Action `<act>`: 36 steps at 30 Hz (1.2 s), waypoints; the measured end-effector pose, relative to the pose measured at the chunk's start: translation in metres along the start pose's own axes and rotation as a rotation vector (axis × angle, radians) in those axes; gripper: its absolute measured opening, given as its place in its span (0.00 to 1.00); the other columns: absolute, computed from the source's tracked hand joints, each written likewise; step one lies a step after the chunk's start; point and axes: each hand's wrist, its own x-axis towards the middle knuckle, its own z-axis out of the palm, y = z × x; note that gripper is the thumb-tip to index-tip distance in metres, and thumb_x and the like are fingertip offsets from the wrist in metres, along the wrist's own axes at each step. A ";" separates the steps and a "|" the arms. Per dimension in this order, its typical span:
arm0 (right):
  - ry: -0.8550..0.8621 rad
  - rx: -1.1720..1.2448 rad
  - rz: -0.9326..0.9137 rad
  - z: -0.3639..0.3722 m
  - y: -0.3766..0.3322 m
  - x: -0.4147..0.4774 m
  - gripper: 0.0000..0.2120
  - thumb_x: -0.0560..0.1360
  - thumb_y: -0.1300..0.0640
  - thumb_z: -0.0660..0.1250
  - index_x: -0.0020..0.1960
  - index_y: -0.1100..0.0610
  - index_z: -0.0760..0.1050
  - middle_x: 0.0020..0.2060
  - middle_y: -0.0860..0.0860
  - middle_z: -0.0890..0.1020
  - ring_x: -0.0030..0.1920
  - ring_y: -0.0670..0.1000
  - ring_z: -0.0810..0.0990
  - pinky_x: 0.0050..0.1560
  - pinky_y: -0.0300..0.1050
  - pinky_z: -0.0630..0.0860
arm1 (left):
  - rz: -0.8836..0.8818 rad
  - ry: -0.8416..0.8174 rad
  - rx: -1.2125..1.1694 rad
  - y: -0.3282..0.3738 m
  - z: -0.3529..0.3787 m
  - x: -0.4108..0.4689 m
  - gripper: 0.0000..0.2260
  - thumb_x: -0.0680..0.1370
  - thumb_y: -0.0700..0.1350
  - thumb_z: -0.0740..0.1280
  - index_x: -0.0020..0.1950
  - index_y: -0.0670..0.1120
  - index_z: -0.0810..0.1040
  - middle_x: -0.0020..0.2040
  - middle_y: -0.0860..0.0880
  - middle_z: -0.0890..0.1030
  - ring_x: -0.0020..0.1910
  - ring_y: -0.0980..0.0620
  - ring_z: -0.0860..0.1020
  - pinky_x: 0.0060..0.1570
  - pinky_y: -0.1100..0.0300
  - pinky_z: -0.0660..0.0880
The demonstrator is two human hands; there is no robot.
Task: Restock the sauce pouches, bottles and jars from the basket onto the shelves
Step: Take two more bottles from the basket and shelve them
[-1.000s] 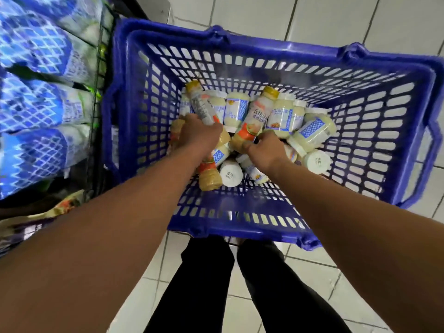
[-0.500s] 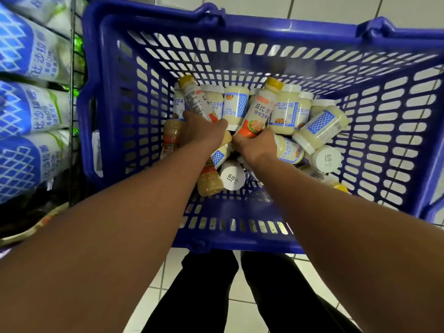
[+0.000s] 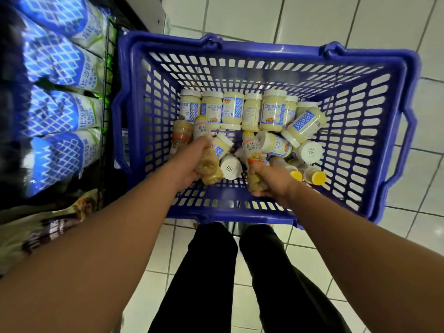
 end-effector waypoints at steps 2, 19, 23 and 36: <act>0.030 0.018 -0.010 -0.006 0.003 -0.015 0.08 0.76 0.54 0.69 0.46 0.56 0.71 0.33 0.56 0.78 0.30 0.53 0.76 0.28 0.42 0.76 | -0.021 -0.003 -0.014 -0.007 -0.001 -0.016 0.03 0.78 0.47 0.65 0.49 0.48 0.76 0.44 0.47 0.82 0.40 0.49 0.81 0.40 0.52 0.81; -0.154 0.181 -0.236 -0.048 -0.047 -0.254 0.17 0.71 0.60 0.75 0.57 0.57 0.76 0.45 0.53 0.82 0.45 0.52 0.82 0.42 0.47 0.82 | 0.173 -0.168 -0.133 0.033 -0.001 -0.233 0.08 0.79 0.46 0.68 0.56 0.44 0.78 0.40 0.48 0.83 0.35 0.53 0.83 0.31 0.59 0.79; -0.214 0.222 -0.313 -0.043 -0.056 -0.330 0.25 0.68 0.59 0.75 0.63 0.59 0.72 0.45 0.51 0.84 0.43 0.50 0.85 0.44 0.49 0.82 | 0.237 -0.255 -0.128 0.046 -0.001 -0.304 0.12 0.73 0.47 0.73 0.54 0.46 0.79 0.42 0.49 0.86 0.41 0.51 0.84 0.37 0.58 0.81; -0.239 0.248 -0.659 -0.015 -0.089 -0.536 0.27 0.65 0.62 0.75 0.61 0.55 0.71 0.45 0.53 0.83 0.44 0.53 0.84 0.36 0.46 0.80 | 0.470 -0.420 -0.146 0.079 0.002 -0.526 0.22 0.61 0.47 0.75 0.52 0.43 0.76 0.41 0.45 0.83 0.38 0.47 0.82 0.42 0.52 0.80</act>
